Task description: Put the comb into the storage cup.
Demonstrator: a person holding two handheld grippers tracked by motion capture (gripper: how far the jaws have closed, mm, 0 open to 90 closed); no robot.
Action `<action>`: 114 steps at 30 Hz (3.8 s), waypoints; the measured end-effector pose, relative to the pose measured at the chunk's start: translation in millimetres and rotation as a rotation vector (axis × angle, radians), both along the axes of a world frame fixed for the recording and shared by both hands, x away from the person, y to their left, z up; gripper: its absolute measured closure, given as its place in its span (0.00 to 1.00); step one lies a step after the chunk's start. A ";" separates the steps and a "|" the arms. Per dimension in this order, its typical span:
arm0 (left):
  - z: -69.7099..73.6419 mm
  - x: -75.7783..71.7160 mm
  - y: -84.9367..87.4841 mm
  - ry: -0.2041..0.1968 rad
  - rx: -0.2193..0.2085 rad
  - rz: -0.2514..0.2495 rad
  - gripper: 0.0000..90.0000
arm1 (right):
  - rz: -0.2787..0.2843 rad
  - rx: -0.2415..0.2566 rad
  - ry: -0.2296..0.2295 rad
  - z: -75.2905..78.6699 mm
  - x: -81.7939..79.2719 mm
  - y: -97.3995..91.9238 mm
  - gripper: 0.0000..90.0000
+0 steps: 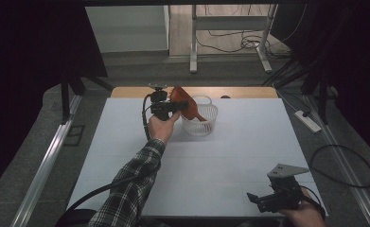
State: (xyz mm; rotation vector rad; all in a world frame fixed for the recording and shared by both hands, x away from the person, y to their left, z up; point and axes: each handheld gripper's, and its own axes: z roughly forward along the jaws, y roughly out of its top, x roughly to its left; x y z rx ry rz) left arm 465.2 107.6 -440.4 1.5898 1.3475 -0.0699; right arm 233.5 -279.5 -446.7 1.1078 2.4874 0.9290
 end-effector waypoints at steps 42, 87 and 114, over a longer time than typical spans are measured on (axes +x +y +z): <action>-7.3 7.9 7.0 0.023 0.009 -0.024 0.25 | 0.004 -0.008 0.006 -0.5 0.6 0.6 0.00; 16.8 -21.5 21.0 -0.181 0.345 -0.178 0.00 | -0.001 -0.014 0.009 -0.8 1.1 1.1 0.00; 24.1 -50.7 38.6 -0.252 0.362 -0.203 0.00 | -0.008 -0.020 0.007 -0.9 1.2 1.5 0.00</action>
